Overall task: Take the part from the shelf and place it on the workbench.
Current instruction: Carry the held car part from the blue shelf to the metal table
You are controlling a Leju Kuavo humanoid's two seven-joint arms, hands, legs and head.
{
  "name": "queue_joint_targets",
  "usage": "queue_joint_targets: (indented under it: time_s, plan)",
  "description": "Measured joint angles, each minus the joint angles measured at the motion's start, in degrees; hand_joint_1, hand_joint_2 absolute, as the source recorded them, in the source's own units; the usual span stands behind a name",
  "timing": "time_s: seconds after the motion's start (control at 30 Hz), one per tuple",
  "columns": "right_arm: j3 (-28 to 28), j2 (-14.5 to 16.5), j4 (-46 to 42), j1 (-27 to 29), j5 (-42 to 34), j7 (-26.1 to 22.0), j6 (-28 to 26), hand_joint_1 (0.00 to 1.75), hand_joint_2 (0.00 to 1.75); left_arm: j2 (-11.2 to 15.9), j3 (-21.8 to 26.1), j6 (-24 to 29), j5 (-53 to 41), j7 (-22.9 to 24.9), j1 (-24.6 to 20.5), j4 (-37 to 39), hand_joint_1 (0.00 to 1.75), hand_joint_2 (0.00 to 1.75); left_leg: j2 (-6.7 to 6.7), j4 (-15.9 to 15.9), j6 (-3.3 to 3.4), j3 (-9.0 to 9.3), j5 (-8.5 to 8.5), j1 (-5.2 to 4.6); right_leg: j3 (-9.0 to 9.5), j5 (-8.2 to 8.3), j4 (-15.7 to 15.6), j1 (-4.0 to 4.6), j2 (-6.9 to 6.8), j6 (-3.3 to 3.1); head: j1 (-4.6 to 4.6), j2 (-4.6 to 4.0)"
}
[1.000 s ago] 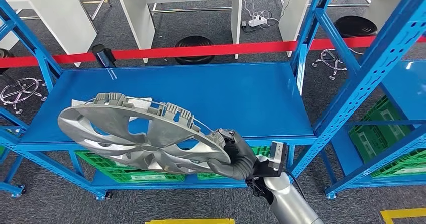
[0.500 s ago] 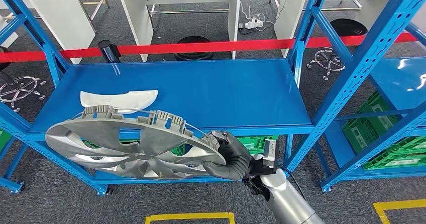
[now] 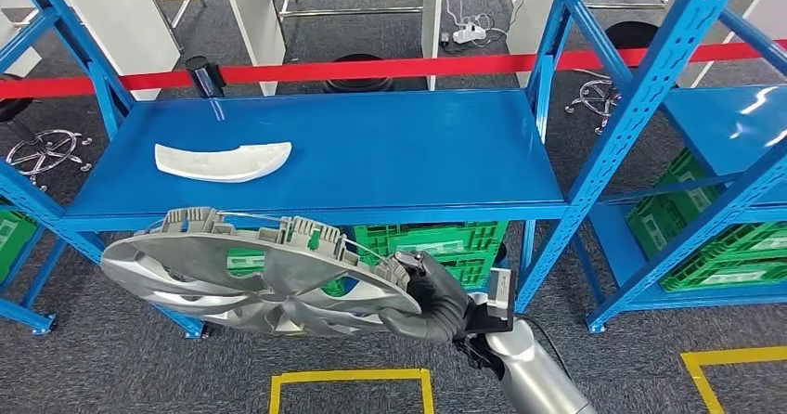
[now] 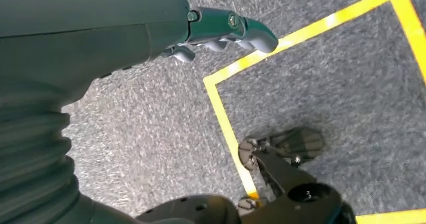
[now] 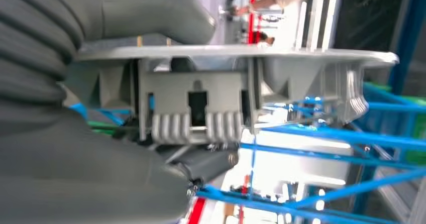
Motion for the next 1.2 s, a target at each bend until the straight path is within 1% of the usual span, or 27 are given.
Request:
queue_joint_targets:
  time_s: [0.07,0.13,0.17,0.2,0.23,0.27,0.33,0.37,0.4,0.47,0.5,0.53,0.57,0.63,0.67,0.7,0.73,0.77,0.8,0.87,0.9,0.97,1.03,1.07,1.13,1.17,1.2]
  plan:
    - [0.0,0.0,0.0,0.0,0.1,0.0,-0.1,1.75,1.75,0.0,0.0,0.1,0.0,0.0,0.0,0.0,0.0,1.75,-0.07,4.4,-0.56,-1.53,-4.57,0.2,-1.2,1.27,-0.3,-0.23,-0.14,-0.61,-0.34,0.0]
    - [0.1,0.0,0.0,0.1,0.2,0.0,-0.2,1.75,1.75,0.0,0.0,0.1,0.0,0.1,0.0,0.0,0.0,1.75,-0.08,11.4,-1.05,-3.18,-9.37,0.35,-2.71,2.44,-0.2,-0.22,-0.14,-0.68,-0.69,0.0]
    - [0.1,0.0,0.0,0.2,0.4,0.0,-0.2,1.75,1.75,0.0,0.0,0.1,0.0,0.1,0.0,0.0,0.0,1.75,-0.07,14.0,-1.24,-3.36,-10.1,0.43,-3.48,3.04,-0.2,-0.22,-0.15,-0.6,-0.76,0.0]
    - [0.1,0.0,0.0,0.4,0.5,0.0,-0.3,1.75,1.75,0.0,0.0,0.1,0.0,0.2,0.0,0.0,0.0,1.75,-0.07,14.9,-1.36,-2.75,-9.47,0.5,-4.27,3.63,-0.1,-0.23,-0.15,-0.49,-0.83,0.0]
    - [0.1,0.0,0.0,0.5,0.6,0.0,-0.3,1.75,1.75,0.0,0.0,0.1,0.0,0.4,0.0,0.0,0.0,1.75,-0.07,13.8,-1.41,-1.19,-7.93,0.59,-5.05,4.21,-0.1,-0.26,-0.14,-0.32,-0.89,0.0]
    - [0.1,0.0,0.0,0.7,0.7,0.0,-0.4,1.75,1.75,0.1,0.0,0.1,-0.1,0.5,-0.1,0.0,0.0,1.75,-0.07,10.8,-1.42,1.33,-6.29,0.68,-5.78,4.77,0.1,-0.31,-0.13,-0.1,-0.95,0.0]
    - [0.1,0.0,-0.2,0.8,1.0,0.0,-0.5,1.75,1.75,0.1,0.0,0.1,-0.1,0.6,-0.3,0.1,0.0,1.75,-0.25,2.6,-1.13,7.08,-5.68,0.66,-6.84,5.71,0.3,-0.27,-0.11,0.52,-1.07,0.0]
    - [0.1,0.0,-0.3,0.9,1.2,0.0,-0.5,1.75,1.75,0.1,0.0,0.1,-0.2,0.7,-0.3,0.1,0.0,1.75,-0.38,-0.4,-0.79,8.84,-6.14,0.55,-7.06,6.17,0.4,-0.22,-0.12,0.87,-1.04,0.0]
    - [0.1,0.0,-0.5,0.9,1.4,0.0,-0.6,1.75,1.75,0.1,0.0,0.1,-0.3,0.7,-0.4,0.0,0.0,1.75,-0.5,-1.9,-0.33,9.53,-6.67,0.36,-7.15,6.67,0.3,-0.18,-0.13,1.25,-1.03,0.0]
    - [0.1,0.0,-0.7,1.1,1.6,0.0,-0.6,1.75,1.75,0.1,-0.1,0.2,-0.4,0.8,-0.4,0.0,0.0,1.75,-0.44,-2.3,0.83,8.91,-6.02,0.23,-7.25,7.47,0.1,-0.29,-0.08,2.03,-0.89,0.0]
    - [0.1,0.0,-0.8,1.2,1.7,0.0,-0.8,1.75,1.75,0.1,-0.2,0.2,-0.5,0.8,-0.4,0.0,0.0,1.75,-0.31,-2.3,1.44,8.45,-5.48,0.24,-7.56,6.85,0.5,-0.38,-0.02,2.39,-0.86,0.0]
    - [0.1,-0.1,-0.9,1.4,1.8,0.0,-0.9,1.75,1.75,0.0,-0.3,0.2,-0.6,0.8,-0.4,0.0,0.0,1.75,-0.16,-2.3,2.0,7.87,-4.86,0.32,-8.11,5.11,1.8,-0.44,0.02,2.68,-0.71,0.0]
    - [0.1,-0.1,-1.0,1.5,1.9,0.0,-1.0,1.75,1.75,0.0,-0.4,0.2,-0.6,0.8,-0.5,0.1,0.0,1.75,-0.03,-2.3,2.43,7.14,-4.22,0.35,-8.96,2.43,4.3,-0.51,0.06,2.88,-0.53,0.0]
    - [0.1,-0.1,-1.0,1.7,2.0,0.0,-1.1,1.75,1.75,0.1,-0.5,0.1,-0.7,0.8,-0.5,0.1,0.0,1.75,0.04,-2.3,2.82,5.47,-2.99,0.18,-10.97,-3.14,11.9,-0.47,0.06,3.18,-0.15,0.0]
    - [0.1,-0.1,-1.0,1.8,2.1,0.0,-1.2,1.75,1.75,0.1,-0.5,0.0,-0.7,0.8,-0.5,0.1,0.0,1.75,0.07,-2.2,2.86,4.6,-2.38,0.07,-11.51,-4.29,15.2,-0.46,0.05,3.23,-0.04,0.0]
    - [0.1,-0.2,-1.0,1.9,2.1,0.0,-1.2,1.75,1.75,0.1,-0.5,-0.1,-0.7,0.7,-0.5,0.1,0.0,1.75,0.1,-2.1,2.87,3.77,-1.79,-0.03,-11.29,-4.08,17.0,-0.44,0.05,3.17,0.03,0.0]
    - [0.1,-0.2,-1.0,2.0,2.1,0.0,-1.1,1.75,1.75,0.1,-0.6,-0.3,-0.7,0.5,-0.5,0.1,0.0,1.75,0.12,-2.0,2.83,2.98,-1.28,-0.13,-10.11,-2.75,16.9,-0.37,0.05,2.99,0.09,0.0]
    - [0.1,-0.2,-1.0,2.1,2.2,0.0,-1.1,1.75,1.75,0.1,-0.7,-0.4,-0.7,0.3,-0.5,0.1,0.0,1.75,0.18,-1.9,2.76,2.29,-0.83,-0.22,-7.93,-1.06,14.7,-0.24,0.02,2.67,0.15,0.0]
    - [0.1,-0.3,-1.1,2.1,2.2,0.0,-1.1,1.75,1.75,0.1,-0.8,-0.4,-0.8,-0.1,-0.5,0.1,0.0,1.75,0.35,-1.7,2.68,1.79,-0.46,-0.29,-4.91,-0.08,10.8,-0.01,-0.52,2.22,0.2,0.0]
    - [0.1,-0.3,-1.4,2.0,2.2,0.0,-1.0,1.75,1.75,0.0,-0.9,-0.5,-0.8,-1.0,-0.4,0.1,0.0,1.75,0.77,-1.2,2.33,1.23,0.04,-0.49,0.72,-0.76,2.7,0.61,-2.12,1.31,0.3,0.0]
    - [0.2,-0.4,-1.7,1.9,2.2,0.0,-0.8,1.75,1.75,0.0,-0.9,-0.5,-0.8,-1.4,-0.4,0.1,0.0,1.75,1.13,-1.1,2.03,1.17,0.25,-0.51,2.22,-1.59,0.2,0.87,-2.7,0.94,0.33,0.0]
    - [0.2,-0.4,-2.0,1.8,2.2,-0.1,-0.5,1.75,1.75,0.1,-0.9,-0.5,-0.7,-1.8,-0.3,0.1,0.0,1.75,1.89,-1.1,1.24,1.13,0.71,-0.44,2.46,-1.7,-1.2,0.98,-2.17,0.29,0.36,0.0]
    - [0.2,-0.5,-2.2,1.8,2.2,0.0,-0.2,1.75,1.75,0.2,-0.9,-0.6,-0.6,-1.9,-0.4,0.1,0.0,1.75,1.66,0.1,0.42,0.55,-0.41,-0.3,1.94,-0.77,-1.5,0.74,-1.3,-0.49,0.27,0.0]
    - [0.2,-0.5,-2.2,1.9,2.2,0.0,-0.1,1.75,1.75,0.3,-0.9,-0.6,-0.6,-1.9,-0.4,0.2,0.0,1.75,1.16,2.2,0.07,-0.32,-2.14,-0.23,1.58,-0.28,-1.6,0.58,-0.9,-0.78,0.12,0.0]
    - [0.2,-0.5,-2.3,2.0,2.3,0.0,0.0,1.75,1.75,0.3,-0.9,-0.7,-0.6,-1.9,-0.5,0.1,0.0,1.75,0.3,9.6,-0.46,-3.02,-6.75,-0.05,0.64,0.44,-1.5,0.51,-0.03,-1.03,-0.21,0.0]
    - [0.2,-0.5,-2.4,2.2,2.3,0.0,0.0,1.75,1.75,0.3,-0.9,-0.7,-0.6,-1.9,-0.5,0.1,0.0,1.75,0.2,13.1,-0.61,-4.12,-8.28,0.0,0.19,0.74,-1.4,0.5,0.43,-1.0,-0.31,0.0]
    - [0.2,-0.5,-2.4,2.4,2.3,0.0,0.0,1.75,1.75,0.3,-0.9,-0.7,-0.6,-1.8,-0.5,0.1,0.0,1.75,0.16,14.8,-0.68,-4.4,-8.68,0.04,-0.2,0.97,-1.3,0.49,0.93,-0.93,-0.36,0.0]
